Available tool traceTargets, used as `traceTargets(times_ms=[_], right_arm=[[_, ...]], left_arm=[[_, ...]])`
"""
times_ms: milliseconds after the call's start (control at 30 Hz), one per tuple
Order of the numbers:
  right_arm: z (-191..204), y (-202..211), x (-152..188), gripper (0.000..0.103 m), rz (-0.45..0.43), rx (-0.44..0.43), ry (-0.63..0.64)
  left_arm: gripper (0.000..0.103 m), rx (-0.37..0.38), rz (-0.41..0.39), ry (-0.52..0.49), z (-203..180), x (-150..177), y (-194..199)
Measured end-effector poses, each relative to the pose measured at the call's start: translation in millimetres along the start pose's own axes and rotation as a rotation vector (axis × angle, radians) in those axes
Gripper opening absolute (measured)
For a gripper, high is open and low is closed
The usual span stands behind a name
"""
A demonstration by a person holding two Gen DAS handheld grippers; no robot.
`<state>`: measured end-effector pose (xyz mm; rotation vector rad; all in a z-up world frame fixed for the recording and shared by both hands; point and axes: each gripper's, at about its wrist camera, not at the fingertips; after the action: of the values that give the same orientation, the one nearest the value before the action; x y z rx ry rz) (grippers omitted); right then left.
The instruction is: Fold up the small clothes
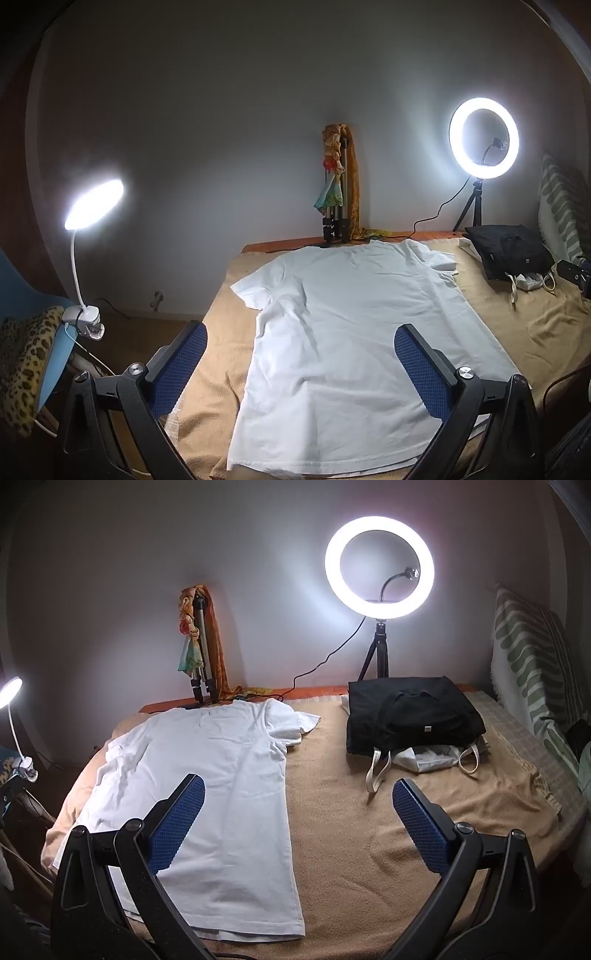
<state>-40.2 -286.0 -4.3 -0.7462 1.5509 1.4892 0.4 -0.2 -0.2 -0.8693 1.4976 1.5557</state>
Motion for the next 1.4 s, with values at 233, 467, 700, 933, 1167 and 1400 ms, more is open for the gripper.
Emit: traceTargets(times_ms=[233, 467, 700, 933, 1167, 1400], right_arm=[[2.5, 2.1, -1.5, 0.103, -0.019, 0.015, 0.007], [1.7, 2.9, 0.4, 0.103, -0.03, 0.019, 0.01], [9.2, 3.6, -3.6, 0.103, -0.035, 0.016, 0.028], [8.8, 2.4, -1.4, 0.103, -0.032, 0.008, 0.024], [8.0, 2.6, 0.8, 0.103, -0.032, 0.007, 0.024], [8.7, 1.6, 2.3, 0.103, -0.032, 0.004, 0.025]], left_arm=[[0.102, -0.007, 0.007, 0.024, 0.2, 0.4, -0.6], [0.102, 0.006, -0.015, 0.027, 2.8, -3.8, 3.5], [0.102, 0.004, -0.016, 0.028, 3.5, -4.8, 3.9], [0.102, 0.002, -0.018, 0.029, 6.4, -5.1, 4.0], [0.102, -0.004, -0.023, 0.026, 7.1, -5.5, 5.6], [0.102, -0.006, -0.026, 0.024, 6.4, -4.2, 6.1]])
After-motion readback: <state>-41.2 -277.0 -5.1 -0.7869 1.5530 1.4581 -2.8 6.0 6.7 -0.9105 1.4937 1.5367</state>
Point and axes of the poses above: each gripper's, at about its wrist camera, not at the fingertips, and y roughly against the way its jaws point, z to its left, x to its underside, and after that the axes turned 3 degrees about -z, right-handed
